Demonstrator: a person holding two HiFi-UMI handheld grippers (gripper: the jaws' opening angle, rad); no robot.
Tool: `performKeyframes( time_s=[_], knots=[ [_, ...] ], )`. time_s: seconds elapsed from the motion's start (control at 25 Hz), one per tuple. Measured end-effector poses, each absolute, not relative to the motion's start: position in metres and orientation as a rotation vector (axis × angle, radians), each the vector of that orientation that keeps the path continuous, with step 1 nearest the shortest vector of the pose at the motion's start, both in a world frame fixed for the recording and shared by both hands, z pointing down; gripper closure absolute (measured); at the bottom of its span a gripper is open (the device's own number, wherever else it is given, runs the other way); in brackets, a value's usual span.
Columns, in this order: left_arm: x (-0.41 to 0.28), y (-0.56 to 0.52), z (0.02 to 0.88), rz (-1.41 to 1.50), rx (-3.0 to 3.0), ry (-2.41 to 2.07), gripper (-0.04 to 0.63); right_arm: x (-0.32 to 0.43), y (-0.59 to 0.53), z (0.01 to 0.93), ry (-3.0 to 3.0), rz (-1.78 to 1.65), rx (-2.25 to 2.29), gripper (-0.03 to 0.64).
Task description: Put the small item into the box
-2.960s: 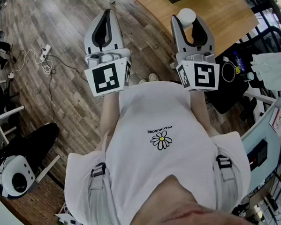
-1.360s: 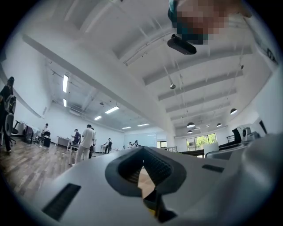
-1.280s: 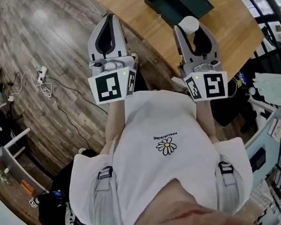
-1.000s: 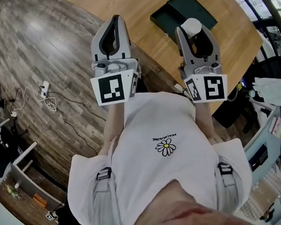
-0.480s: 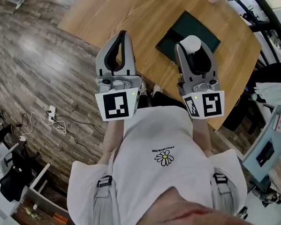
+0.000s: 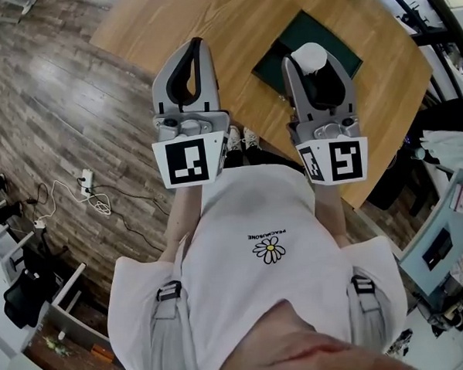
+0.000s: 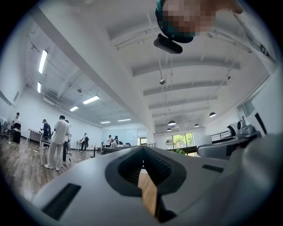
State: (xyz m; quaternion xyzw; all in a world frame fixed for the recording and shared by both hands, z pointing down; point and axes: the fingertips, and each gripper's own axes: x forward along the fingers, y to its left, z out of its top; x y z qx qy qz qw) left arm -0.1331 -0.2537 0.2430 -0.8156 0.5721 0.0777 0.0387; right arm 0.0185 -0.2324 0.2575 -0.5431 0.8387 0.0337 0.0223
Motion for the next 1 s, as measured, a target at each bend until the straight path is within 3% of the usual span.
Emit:
performKeyframes(
  time_s=[0.56, 1.0],
  knots=[
    [-0.127, -0.257, 0.249, 0.181, -2.498, 1.744, 0.581, 0.03, -0.238, 0.269, 2.772, 0.116, -1.714, 0.433],
    [-0.112, -0.262, 0.263, 0.06, -2.51, 1.712, 0.581, 0.052, -0.258, 0.453, 3.518, -0.453, -1.749, 0.431]
  ],
)
